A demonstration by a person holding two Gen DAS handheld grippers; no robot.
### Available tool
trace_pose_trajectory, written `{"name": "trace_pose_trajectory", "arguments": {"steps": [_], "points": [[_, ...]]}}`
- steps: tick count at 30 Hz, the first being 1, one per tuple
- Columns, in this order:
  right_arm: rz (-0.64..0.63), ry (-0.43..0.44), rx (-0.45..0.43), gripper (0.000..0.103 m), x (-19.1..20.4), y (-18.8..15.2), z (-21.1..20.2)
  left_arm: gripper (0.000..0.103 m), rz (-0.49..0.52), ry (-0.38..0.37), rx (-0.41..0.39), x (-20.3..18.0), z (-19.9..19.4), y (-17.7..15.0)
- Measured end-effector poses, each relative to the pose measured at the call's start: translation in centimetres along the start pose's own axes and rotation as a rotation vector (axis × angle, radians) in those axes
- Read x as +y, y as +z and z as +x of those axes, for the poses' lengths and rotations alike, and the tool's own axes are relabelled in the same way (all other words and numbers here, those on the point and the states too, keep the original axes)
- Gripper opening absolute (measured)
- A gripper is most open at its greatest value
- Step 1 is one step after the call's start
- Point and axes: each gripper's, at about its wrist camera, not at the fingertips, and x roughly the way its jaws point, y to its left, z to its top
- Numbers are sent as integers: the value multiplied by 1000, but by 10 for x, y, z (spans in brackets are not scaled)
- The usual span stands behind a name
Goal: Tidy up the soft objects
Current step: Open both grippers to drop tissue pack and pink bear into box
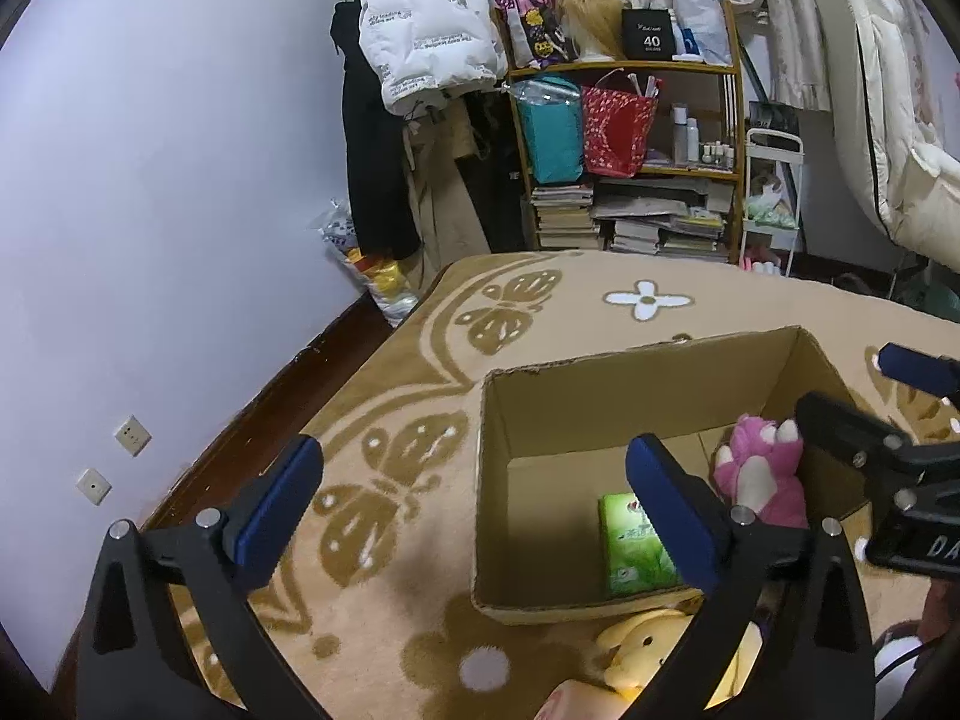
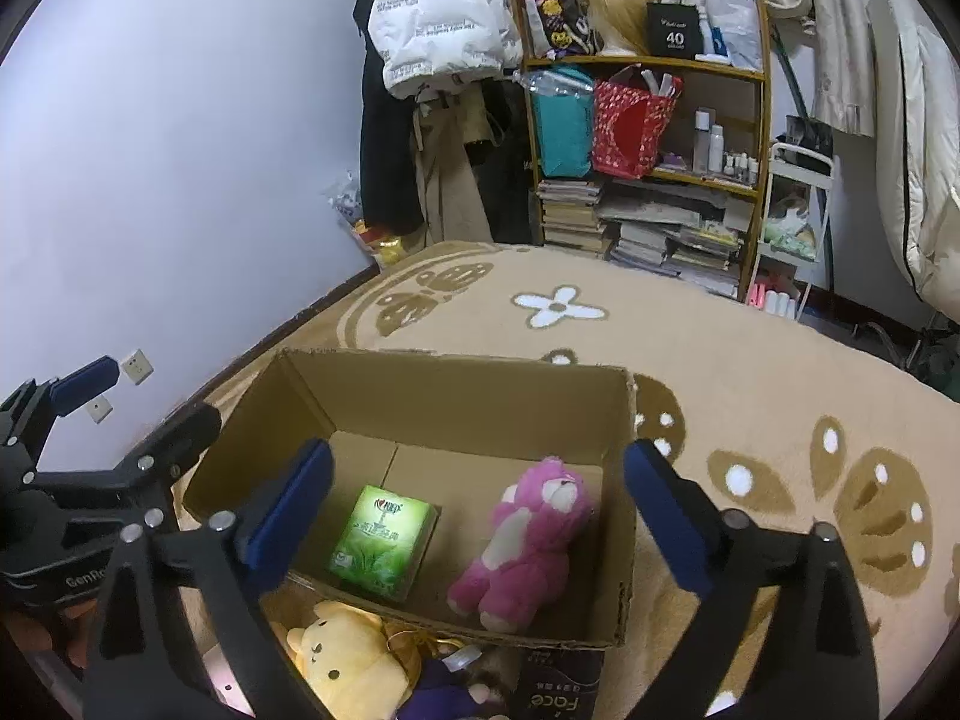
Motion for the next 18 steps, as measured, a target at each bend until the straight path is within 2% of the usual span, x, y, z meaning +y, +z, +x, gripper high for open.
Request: {"name": "trace_pose_trajectory", "arguments": {"steps": [18], "points": [[19, -2, 21, 103, 0, -3, -28, 103, -48, 39, 69, 20, -22, -14]]}}
